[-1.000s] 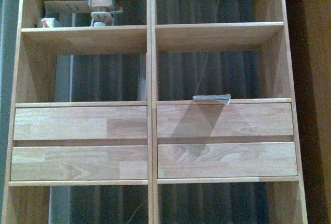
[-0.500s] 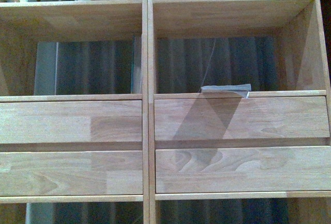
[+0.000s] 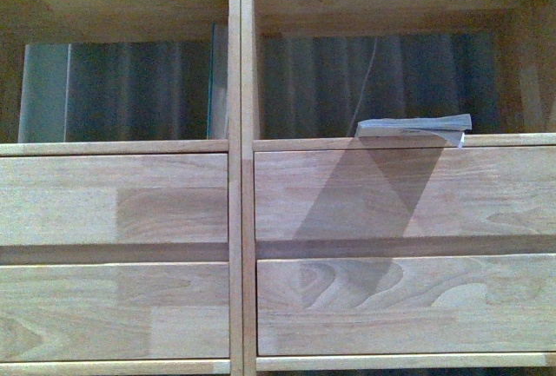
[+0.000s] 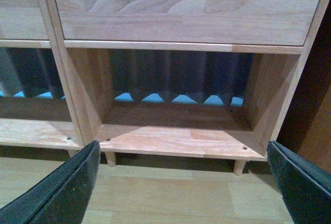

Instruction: Organize books on shelf

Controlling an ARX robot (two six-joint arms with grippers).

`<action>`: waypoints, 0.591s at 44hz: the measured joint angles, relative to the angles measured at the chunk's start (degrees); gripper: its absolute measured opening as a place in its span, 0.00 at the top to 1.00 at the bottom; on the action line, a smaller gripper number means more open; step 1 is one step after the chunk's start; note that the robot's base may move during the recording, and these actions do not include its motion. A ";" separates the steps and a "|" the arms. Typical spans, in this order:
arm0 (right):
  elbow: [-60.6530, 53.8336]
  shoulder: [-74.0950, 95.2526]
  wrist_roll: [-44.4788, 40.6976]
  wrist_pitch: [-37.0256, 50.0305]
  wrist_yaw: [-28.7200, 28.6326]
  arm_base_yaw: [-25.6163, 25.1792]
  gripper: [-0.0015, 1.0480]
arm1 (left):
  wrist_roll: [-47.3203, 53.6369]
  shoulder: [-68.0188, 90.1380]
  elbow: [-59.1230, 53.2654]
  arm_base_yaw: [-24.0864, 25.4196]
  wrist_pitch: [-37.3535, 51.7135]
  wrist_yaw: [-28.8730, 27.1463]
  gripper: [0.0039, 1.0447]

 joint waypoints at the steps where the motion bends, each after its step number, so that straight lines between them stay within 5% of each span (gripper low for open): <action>1: 0.00 0.00 0.00 0.00 0.00 0.00 0.07 | 0.00 -0.02 0.00 0.00 0.00 -0.07 0.07; 26: 0.00 -0.02 0.02 -0.02 0.00 -0.02 0.07 | 0.02 -0.02 0.00 0.00 0.00 -0.04 0.07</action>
